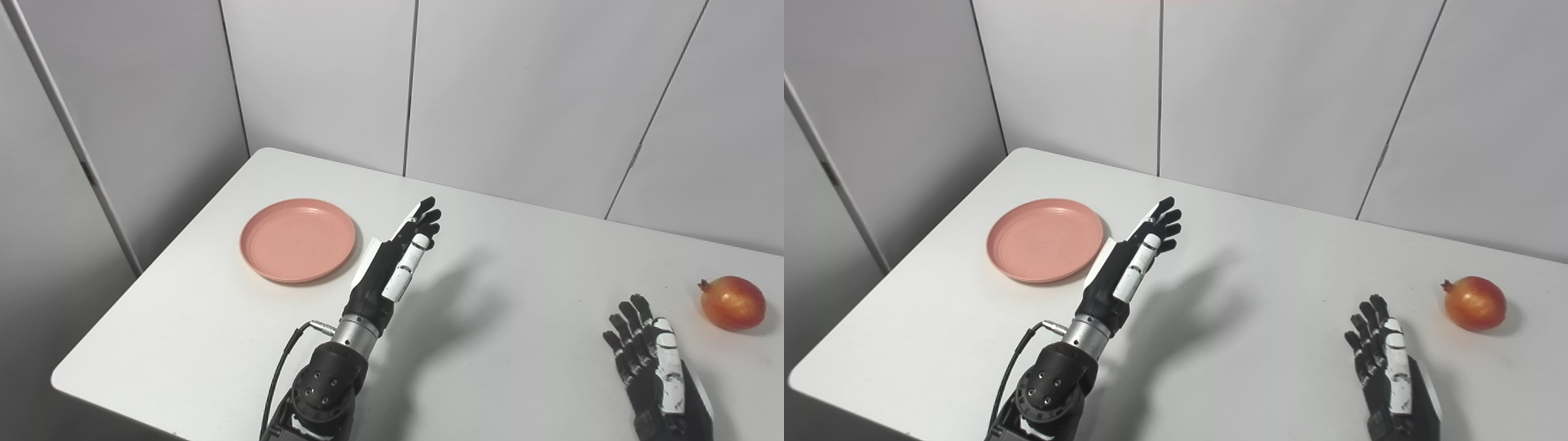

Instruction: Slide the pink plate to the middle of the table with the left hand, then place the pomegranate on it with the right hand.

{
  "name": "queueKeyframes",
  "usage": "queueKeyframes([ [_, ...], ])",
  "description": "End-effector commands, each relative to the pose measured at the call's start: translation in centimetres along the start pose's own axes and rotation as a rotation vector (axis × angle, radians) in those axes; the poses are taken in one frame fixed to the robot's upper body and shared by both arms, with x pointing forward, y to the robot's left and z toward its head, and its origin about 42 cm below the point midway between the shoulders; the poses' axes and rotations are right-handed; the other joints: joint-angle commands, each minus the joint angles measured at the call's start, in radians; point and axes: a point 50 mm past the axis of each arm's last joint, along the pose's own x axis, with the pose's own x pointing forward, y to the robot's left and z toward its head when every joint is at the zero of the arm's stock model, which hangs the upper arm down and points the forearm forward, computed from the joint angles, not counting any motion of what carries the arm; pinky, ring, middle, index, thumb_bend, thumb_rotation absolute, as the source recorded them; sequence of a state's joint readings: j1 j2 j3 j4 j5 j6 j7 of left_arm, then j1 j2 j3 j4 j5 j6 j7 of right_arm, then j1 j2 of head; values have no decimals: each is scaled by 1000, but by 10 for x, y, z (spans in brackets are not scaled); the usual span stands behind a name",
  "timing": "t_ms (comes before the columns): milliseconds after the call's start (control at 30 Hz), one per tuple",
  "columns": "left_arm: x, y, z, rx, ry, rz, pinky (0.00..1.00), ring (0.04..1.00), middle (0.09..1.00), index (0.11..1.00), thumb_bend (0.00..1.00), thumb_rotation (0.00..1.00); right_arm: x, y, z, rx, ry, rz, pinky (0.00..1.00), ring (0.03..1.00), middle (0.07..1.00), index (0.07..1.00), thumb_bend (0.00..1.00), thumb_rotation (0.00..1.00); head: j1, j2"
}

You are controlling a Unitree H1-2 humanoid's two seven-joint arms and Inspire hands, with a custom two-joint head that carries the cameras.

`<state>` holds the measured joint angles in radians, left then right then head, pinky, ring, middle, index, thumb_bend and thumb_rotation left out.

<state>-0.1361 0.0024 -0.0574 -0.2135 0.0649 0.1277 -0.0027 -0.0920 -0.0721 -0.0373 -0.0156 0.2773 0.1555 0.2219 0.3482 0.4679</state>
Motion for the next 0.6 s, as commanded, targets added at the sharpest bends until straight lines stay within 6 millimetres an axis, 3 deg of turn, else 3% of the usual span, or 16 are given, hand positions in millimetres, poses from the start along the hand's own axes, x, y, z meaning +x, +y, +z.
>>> queueKeyframes([
  [0, 12, 7, 24, 7, -87, 0, 915, 919, 937, 937, 474, 1000, 5, 2, 5, -9, -35, 8, 1000, 1000, 1000, 1000, 198, 1000, 1, 1],
  [567, 27, 66, 51, -4, -164, 105, 935, 939, 947, 937, 472, 1000, 4, 0, 4, -4, -36, 9, 1000, 1000, 1000, 1000, 198, 1000, 6, -10],
])
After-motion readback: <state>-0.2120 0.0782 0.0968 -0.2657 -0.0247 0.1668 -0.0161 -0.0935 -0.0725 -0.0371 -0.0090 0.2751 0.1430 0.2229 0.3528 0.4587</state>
